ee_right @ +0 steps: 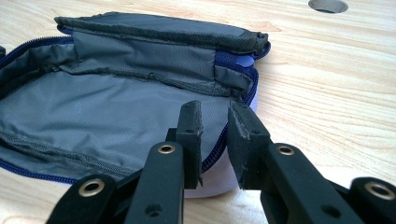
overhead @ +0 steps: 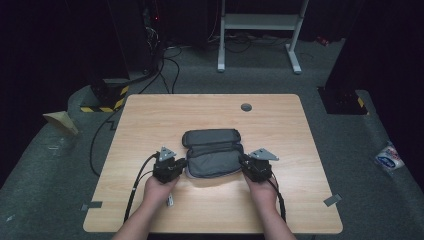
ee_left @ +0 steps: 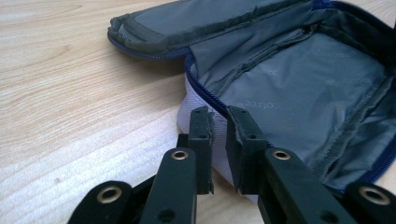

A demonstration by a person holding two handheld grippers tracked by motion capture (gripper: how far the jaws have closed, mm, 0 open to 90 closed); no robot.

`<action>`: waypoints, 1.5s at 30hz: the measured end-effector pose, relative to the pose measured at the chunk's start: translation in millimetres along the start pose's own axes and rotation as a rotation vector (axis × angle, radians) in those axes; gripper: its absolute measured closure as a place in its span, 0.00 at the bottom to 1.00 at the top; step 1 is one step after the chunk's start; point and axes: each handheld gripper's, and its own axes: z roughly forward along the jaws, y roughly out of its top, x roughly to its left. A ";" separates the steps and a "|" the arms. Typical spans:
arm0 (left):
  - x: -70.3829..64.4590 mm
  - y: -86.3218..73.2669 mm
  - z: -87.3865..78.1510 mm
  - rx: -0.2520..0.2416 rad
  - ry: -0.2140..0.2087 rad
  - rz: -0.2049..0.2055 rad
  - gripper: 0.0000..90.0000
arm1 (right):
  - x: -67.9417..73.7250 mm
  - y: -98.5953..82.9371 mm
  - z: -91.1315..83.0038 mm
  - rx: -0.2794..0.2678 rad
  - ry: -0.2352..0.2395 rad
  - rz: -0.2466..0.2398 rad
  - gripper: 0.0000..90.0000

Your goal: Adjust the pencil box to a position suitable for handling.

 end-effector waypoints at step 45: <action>32.7 -6.3 -21.7 -0.026 0.088 0.031 0.76 | -20.4 -4.3 -23.7 -0.016 -0.046 0.012 0.64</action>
